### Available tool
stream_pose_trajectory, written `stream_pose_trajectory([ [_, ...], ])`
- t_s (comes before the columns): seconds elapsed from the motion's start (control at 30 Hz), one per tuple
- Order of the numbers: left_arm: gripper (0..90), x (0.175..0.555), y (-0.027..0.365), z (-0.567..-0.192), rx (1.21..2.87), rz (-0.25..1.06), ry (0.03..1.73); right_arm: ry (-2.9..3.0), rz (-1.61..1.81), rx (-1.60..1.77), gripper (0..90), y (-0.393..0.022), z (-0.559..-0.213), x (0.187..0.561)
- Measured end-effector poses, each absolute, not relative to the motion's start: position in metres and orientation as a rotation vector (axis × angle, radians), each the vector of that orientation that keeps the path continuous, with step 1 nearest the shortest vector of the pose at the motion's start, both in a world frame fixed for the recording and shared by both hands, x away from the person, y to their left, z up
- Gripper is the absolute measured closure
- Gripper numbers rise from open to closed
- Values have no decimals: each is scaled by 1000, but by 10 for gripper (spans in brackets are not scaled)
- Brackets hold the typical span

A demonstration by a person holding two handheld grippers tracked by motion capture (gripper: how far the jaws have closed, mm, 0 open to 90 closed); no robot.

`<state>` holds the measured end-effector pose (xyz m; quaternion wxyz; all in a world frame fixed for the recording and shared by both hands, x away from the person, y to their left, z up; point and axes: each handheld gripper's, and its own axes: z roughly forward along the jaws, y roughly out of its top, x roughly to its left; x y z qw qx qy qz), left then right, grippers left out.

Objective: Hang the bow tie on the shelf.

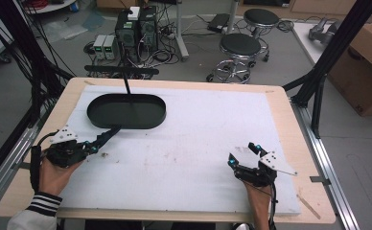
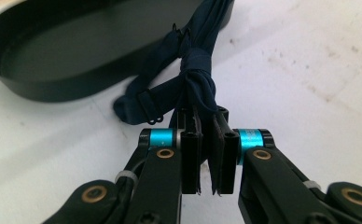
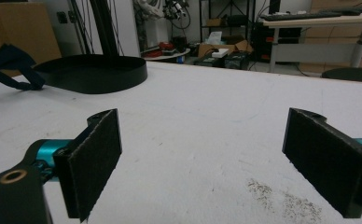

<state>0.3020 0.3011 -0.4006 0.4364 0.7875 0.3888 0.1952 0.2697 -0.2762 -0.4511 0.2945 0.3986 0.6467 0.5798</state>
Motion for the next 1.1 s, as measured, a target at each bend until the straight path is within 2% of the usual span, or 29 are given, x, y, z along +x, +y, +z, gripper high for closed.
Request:
stream_pose_trajectory([
  [0.47,845,310,300,-369,1792,462,754,1721,1543,1063,106,-276,-451,270],
  [0.7,845,318,296,-362,1760,456,734,1722,1543,1062,106,-276,-451,270],
  [0.87,846,326,294,-355,1743,439,735,1721,1546,1065,106,-276,-451,270],
  [1.1,846,342,282,-340,1816,459,710,1722,1543,1061,106,-276,-451,270],
])
